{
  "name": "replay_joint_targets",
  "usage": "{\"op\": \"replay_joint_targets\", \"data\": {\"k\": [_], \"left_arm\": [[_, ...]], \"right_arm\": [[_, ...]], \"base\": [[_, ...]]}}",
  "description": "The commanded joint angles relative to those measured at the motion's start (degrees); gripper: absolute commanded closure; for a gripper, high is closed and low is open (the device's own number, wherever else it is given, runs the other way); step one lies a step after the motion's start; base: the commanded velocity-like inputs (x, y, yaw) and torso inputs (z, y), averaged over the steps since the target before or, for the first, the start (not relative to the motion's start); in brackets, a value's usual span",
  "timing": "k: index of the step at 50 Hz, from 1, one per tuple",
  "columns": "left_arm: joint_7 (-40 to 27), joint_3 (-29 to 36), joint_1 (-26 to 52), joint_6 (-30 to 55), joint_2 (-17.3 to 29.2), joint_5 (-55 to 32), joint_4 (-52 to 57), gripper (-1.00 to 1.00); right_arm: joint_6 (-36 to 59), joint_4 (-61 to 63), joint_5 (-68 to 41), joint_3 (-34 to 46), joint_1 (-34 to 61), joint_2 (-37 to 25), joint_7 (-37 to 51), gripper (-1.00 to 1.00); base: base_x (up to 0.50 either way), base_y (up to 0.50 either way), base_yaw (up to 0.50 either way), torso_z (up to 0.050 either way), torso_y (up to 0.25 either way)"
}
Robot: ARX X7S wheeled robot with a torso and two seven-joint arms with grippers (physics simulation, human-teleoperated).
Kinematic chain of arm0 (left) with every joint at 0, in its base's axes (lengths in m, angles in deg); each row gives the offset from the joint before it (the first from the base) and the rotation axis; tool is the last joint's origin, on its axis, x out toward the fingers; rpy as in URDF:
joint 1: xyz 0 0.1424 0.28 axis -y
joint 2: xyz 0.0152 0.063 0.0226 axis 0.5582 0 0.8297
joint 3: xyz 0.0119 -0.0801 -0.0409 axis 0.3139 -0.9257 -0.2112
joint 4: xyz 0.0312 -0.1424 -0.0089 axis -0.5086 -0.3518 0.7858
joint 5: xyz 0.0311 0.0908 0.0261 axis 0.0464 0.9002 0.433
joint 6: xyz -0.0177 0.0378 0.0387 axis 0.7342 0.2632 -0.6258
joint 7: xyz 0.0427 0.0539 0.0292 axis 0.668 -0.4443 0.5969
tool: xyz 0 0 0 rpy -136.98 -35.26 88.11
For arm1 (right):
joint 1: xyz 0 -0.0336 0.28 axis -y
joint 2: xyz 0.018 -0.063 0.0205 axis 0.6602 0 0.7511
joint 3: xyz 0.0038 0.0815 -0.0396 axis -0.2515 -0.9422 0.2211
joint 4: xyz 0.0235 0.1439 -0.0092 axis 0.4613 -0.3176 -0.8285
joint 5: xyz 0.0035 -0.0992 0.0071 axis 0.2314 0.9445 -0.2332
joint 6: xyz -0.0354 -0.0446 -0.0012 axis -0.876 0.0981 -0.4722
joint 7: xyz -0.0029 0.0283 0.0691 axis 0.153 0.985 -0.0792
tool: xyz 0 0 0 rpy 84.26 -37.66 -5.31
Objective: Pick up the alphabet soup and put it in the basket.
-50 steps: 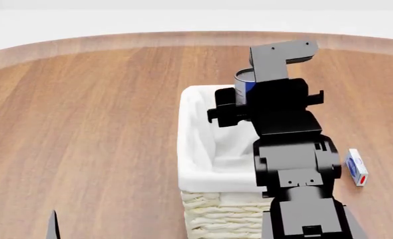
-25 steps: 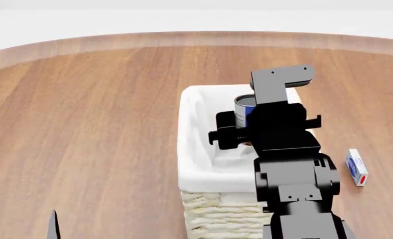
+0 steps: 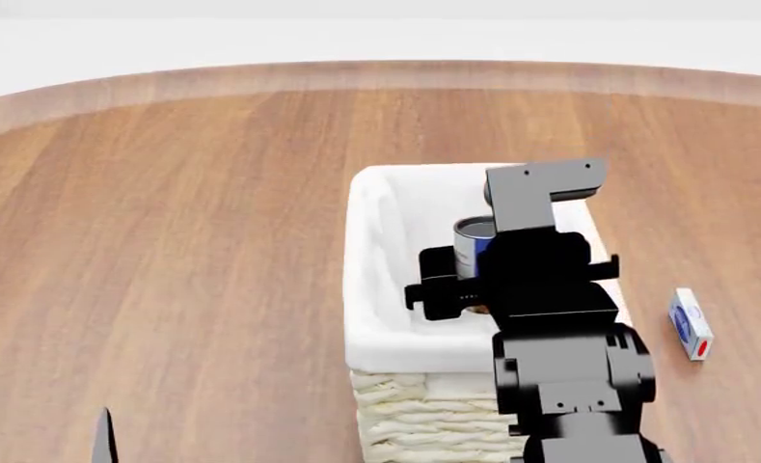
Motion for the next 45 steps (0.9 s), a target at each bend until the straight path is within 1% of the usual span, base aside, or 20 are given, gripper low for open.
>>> {"op": "replay_joint_targets", "data": {"k": [1,8,9,22,24,25,27,32,35,36,45], "left_arm": [[0.0,0.2,0.1,-0.2,0.0,-0.2,-0.3,-1.0],[-0.2,0.2,0.1,-0.1,0.2,-0.2,-0.1,-1.0],[-0.2,0.2,0.1,-0.2,0.2,-0.2,-0.2,-1.0],[-0.3,0.4,0.2,-0.2,0.3,-0.3,-0.4,-1.0],[-0.3,0.6,0.3,-0.2,0.3,-0.2,-0.4,-1.0],[-0.3,0.6,0.3,-0.2,0.3,-0.2,-0.4,-1.0],[-0.3,0.6,0.3,-0.2,0.3,-0.3,-0.4,-1.0],[-0.3,0.6,0.3,-0.3,0.4,-0.4,-0.4,-1.0],[-0.4,0.7,0.4,-0.2,0.4,-0.3,-0.5,-1.0],[-0.4,0.8,0.4,-0.2,0.4,-0.3,-0.4,-1.0],[-0.5,0.8,0.3,-0.3,0.5,-0.4,-0.3,-1.0]], "right_arm": [[-0.3,0.0,1.3,-0.8,-0.1,0.0,-1.0,1.0],[-0.2,0.0,1.3,-1.3,0.0,-0.1,-0.3,1.0],[-0.4,0.0,1.3,-1.2,0.0,0.0,-0.7,-1.0],[-2.2,0.0,1.3,-1.2,-0.3,0.0,-1.6,-1.0],[-7.3,0.0,0.7,-2.4,-0.4,-0.1,-0.7,-1.0],[-13.8,0.0,0.0,-3.7,-0.4,-0.1,-0.8,-1.0],[-18.9,0.0,-0.7,-5.6,-0.3,-0.1,-0.9,-1.0],[-24.7,0.0,-0.8,-9.1,0.2,0.2,-1.7,-1.0],[-29.2,0.0,-1.8,-12.6,1.2,0.4,-2.4,-1.0],[-29.9,0.0,-2.0,-13.7,1.5,0.5,-2.5,-1.0],[-29.4,0.0,0.7,-14.2,1.8,0.9,-3.0,-1.0]], "base": [[0.0,0.0,0.0,0.0,0.0],[0.0,0.0,0.0,0.001,0.0],[0.0,0.0,0.0,0.0,0.0],[0.0,0.0,0.0,0.0,0.0],[0.0,0.0,0.0,0.0,0.0],[0.0,0.0,0.0,0.0,0.0],[0.0,0.0,0.0,0.0,0.0],[0.0,0.0,0.0,0.0,0.0],[0.0,0.0,0.0,0.0,0.0],[0.0,0.0,0.0,0.0,0.0],[0.0,0.0,0.0,0.0,0.0]]}}
